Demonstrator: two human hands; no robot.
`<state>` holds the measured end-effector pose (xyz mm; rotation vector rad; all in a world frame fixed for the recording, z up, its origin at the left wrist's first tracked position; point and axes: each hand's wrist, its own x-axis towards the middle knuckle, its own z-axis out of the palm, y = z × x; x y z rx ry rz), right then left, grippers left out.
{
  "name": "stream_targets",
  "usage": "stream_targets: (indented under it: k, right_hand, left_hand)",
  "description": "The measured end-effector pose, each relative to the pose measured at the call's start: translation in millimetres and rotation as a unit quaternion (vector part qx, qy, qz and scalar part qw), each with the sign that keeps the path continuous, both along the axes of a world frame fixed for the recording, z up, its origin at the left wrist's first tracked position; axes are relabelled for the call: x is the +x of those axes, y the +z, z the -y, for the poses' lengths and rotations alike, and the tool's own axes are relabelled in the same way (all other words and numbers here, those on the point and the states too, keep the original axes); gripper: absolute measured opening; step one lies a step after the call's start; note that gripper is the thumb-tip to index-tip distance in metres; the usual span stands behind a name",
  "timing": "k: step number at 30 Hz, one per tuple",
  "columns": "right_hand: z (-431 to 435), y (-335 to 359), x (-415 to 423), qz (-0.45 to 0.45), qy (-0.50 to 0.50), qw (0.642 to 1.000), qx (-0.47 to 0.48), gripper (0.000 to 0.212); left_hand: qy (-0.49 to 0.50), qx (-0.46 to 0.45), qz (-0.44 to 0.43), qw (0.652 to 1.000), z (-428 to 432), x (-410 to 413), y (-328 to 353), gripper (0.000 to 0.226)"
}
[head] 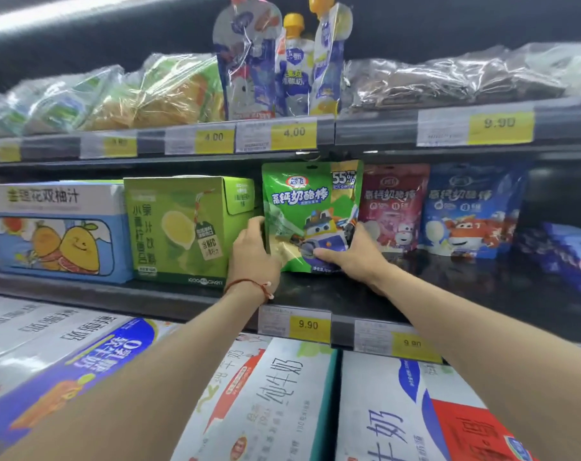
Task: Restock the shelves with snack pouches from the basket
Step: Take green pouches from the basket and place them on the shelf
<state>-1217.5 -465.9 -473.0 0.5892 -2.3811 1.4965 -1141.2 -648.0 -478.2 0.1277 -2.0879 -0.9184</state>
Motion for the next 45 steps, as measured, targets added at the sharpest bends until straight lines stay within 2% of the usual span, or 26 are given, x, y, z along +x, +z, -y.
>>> stream_targets:
  k: [4,10,15,17,20,24,29,36,45]
  right_hand:
    - [19,4,-4,0.001,-0.045,0.999,0.016,0.081]
    - [29,6,-7,0.013,-0.078,0.996,0.045,0.091]
    - [18,9,16,0.071,-0.068,0.994,0.041,0.103]
    - [13,10,29,0.079,-0.09,0.992,0.05,0.095]
    - [4,11,53,0.054,-0.113,0.991,0.035,0.069]
    - [-4,11,95,0.006,-0.082,0.997,0.013,0.041]
    - [-9,6,167,-0.022,-0.029,0.997,-0.063,0.022]
    - [-1,-34,262,-0.011,0.078,0.992,-0.103,0.011]
    - [36,-101,373,0.047,0.219,0.971,-0.077,0.013]
  left_hand:
    - [0.021,-0.015,-0.018,0.999,1,-6,-3,0.046]
    - [0.056,-0.032,-0.013,0.998,-2,-5,-2,0.022]
    - [0.041,-0.036,-0.012,0.998,-3,1,0,0.019]
    - [0.026,-0.038,-0.005,0.999,-5,7,2,0.023]
    - [0.003,-0.055,-0.002,0.998,-9,25,3,0.032]
    - [0.008,-0.035,-0.009,0.999,-18,67,1,0.039]
    - [0.018,0.0,0.013,1.0,-30,130,-3,0.04]
    - [0.046,0.027,0.053,0.997,-36,239,-28,0.033]
    - [0.128,0.053,0.117,0.983,-1,372,-93,0.034]
